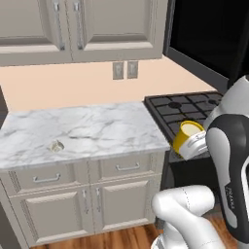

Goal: Pick the mug from the counter and place it inside the microwave. Then close the microwave.

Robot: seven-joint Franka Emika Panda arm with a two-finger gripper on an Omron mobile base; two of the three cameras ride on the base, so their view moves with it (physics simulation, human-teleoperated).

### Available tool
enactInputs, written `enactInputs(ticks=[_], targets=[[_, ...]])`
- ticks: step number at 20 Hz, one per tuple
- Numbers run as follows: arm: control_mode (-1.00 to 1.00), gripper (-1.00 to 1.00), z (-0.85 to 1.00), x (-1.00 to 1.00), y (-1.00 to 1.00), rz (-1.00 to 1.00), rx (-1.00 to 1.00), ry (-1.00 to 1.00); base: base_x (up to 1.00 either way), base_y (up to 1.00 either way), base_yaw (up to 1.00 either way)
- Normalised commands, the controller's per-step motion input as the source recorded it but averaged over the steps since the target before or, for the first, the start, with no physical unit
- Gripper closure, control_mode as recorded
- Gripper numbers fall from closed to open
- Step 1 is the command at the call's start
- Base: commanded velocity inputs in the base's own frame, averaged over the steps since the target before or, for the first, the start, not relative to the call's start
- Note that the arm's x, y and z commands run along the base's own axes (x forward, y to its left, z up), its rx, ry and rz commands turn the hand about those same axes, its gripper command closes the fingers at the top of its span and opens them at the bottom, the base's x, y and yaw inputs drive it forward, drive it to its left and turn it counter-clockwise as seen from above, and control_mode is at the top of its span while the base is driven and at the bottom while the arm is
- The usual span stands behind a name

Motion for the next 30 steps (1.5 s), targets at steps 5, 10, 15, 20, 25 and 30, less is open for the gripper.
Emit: enactInputs(ticks=[5,10,15,20,25,30], targets=[[1.00,1.00,0.00,0.00,0.00,0.00,0.00,0.00,-0.83,-0.43,-0.23],[1.00,1.00,0.00,0.00,0.00,0.00,0.00,0.00,-0.35,-0.78,-0.30],[1.00,1.00,0.00,0.00,0.00,0.00,0.00,0.00,-0.02,-0.88,-0.19],[1.00,1.00,0.00,0.00,0.00,0.00,0.00,0.00,0.00,-0.64,0.02],[1.00,1.00,0.00,0.00,0.00,0.00,0.00,0.00,0.13,-0.38,0.15],[1.00,1.00,0.00,0.00,0.00,0.00,0.00,0.00,0.34,-0.19,0.23]])
